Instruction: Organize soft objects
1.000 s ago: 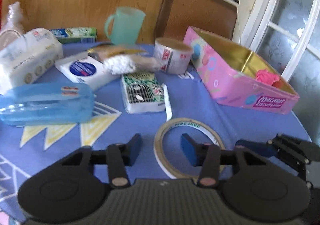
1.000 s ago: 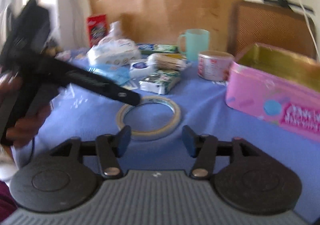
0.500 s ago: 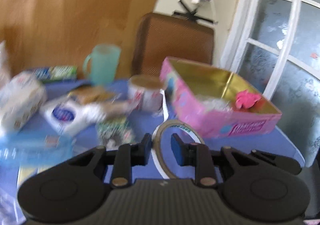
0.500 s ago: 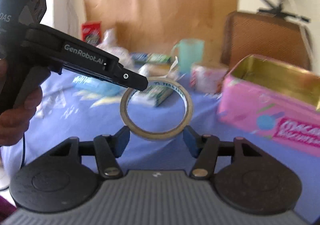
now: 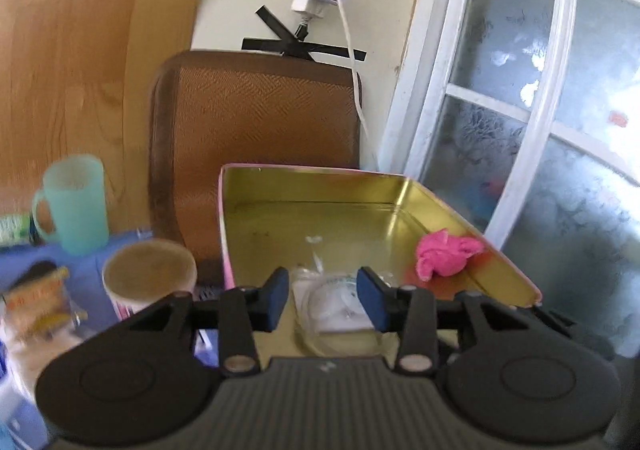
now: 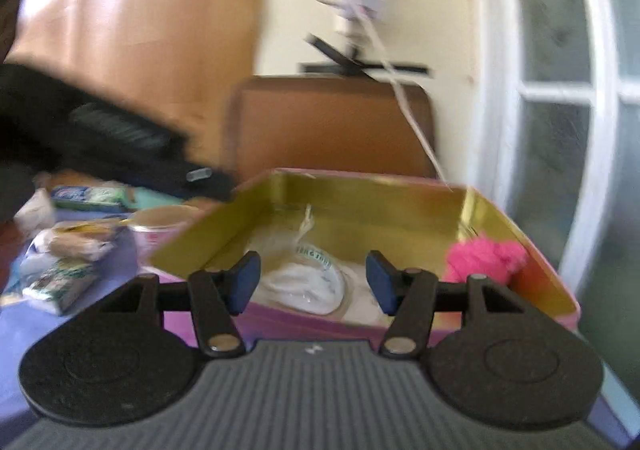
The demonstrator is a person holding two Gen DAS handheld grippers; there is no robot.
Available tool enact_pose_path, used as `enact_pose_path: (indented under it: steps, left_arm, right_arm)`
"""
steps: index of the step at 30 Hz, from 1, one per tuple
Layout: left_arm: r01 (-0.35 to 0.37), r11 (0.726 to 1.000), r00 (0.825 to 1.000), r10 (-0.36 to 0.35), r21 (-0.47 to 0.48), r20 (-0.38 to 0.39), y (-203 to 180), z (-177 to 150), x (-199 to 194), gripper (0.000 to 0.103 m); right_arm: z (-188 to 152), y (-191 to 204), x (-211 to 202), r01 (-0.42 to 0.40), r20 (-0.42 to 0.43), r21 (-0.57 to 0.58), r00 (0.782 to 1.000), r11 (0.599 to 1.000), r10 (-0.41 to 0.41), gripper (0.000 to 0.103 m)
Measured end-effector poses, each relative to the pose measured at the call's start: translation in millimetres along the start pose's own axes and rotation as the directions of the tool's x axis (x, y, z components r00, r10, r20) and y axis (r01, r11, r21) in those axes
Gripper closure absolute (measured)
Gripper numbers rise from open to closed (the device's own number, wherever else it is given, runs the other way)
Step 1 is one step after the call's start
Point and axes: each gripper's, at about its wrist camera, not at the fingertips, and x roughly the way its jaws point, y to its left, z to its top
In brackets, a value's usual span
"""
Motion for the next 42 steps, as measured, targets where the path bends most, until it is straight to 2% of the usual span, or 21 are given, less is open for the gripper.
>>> enact_pose_path:
  steps: [2,5,9,14,19,20,21,24,27,29,30,31,32,33,35,37,39,41,42]
  left_arm:
    - [0.006,1.0,1.0,-0.006,-0.008,0.03,11,-9,-18,0.064]
    - [-0.036,0.999,0.997,0.037,-0.009,0.073,33,-31,-55,0.064]
    - [-0.169,0.985,0.984,0.17,-0.027,0.061,71,-67,-100,0.064]
    - [-0.332,0.936,0.942,0.336,-0.118,0.007,126,-112,-149,0.064]
    - [-0.446,0.873,0.891,0.454,-0.198,-0.003,165,-133,-178,0.063]
    - [-0.445,0.867,0.89,0.455,-0.225,-0.007,172,-137,-180,0.063]
    - [-0.424,0.867,0.899,0.438,-0.26,-0.003,179,-139,-181,0.063]
    - [-0.396,0.868,0.908,0.418,-0.3,0.011,188,-141,-184,0.063]
    - [-0.372,0.874,0.917,0.398,-0.312,0.022,190,-141,-181,0.063]
    - [-0.358,0.876,0.92,0.39,-0.322,0.041,192,-143,-185,0.063]
    - [-0.353,0.876,0.92,0.389,-0.328,0.05,192,-144,-187,0.063]
    - [-0.35,0.876,0.92,0.388,-0.333,0.055,193,-145,-188,0.062]
    - [-0.347,0.875,0.92,0.388,-0.337,0.059,193,-145,-189,0.06]
    - [-0.346,0.874,0.919,0.388,-0.342,0.063,193,-145,-190,0.06]
    - [-0.34,0.874,0.92,0.385,-0.347,0.069,193,-146,-191,0.059]
    - [-0.336,0.873,0.921,0.383,-0.352,0.071,194,-146,-191,0.058]
    - [-0.334,0.873,0.922,0.381,-0.354,0.068,194,-145,-191,0.057]
    - [-0.33,0.874,0.924,0.377,-0.357,0.068,195,-145,-191,0.057]
    - [-0.327,0.874,0.925,0.374,-0.359,0.069,196,-145,-191,0.057]
  right_arm:
    - [-3,-13,-6,-0.029,0.019,0.075,0.999,0.997,0.028,0.042]
    - [-5,-12,-12,-0.043,0.04,0.081,0.998,0.996,0.039,0.042]
    - [-1,8,-16,-0.126,0.055,0.074,0.991,0.989,0.122,0.043]
    - [0,58,-12,-0.265,0.022,0.016,0.964,0.964,0.265,0.043]
    - [-6,110,0,-0.396,-0.082,-0.013,0.916,0.918,0.394,0.043]
    - [-6,120,3,-0.41,-0.099,-0.02,0.908,0.912,0.407,0.043]
    - [-5,131,8,-0.418,-0.11,-0.033,0.904,0.908,0.413,0.043]
    - [3,163,22,-0.423,-0.122,-0.111,0.904,0.899,0.41,0.042]
    - [4,196,38,-0.42,-0.135,-0.243,0.907,0.874,0.398,0.043]
    - [0,217,49,-0.402,-0.142,-0.357,0.915,0.843,0.377,0.043]
    - [-4,225,53,-0.39,-0.144,-0.409,0.921,0.825,0.363,0.052]
    - [-8,232,60,-0.374,-0.147,-0.462,0.927,0.804,0.346,0.073]
    - [-11,237,66,-0.362,-0.156,-0.504,0.931,0.784,0.329,0.075]
    - [-11,236,69,-0.353,-0.15,-0.517,0.934,0.78,0.324,0.081]
    - [-4,228,62,-0.338,-0.11,-0.484,0.939,0.807,0.327,0.085]
    - [12,211,43,-0.35,-0.067,-0.384,0.933,0.854,0.353,0.085]
    - [28,192,19,-0.424,-0.054,-0.249,0.904,0.871,0.425,0.085]
    - [43,168,-4,-0.537,-0.068,-0.082,0.843,0.839,0.533,0.085]
    - [46,156,-12,-0.59,-0.086,0.009,0.804,0.808,0.588,0.085]
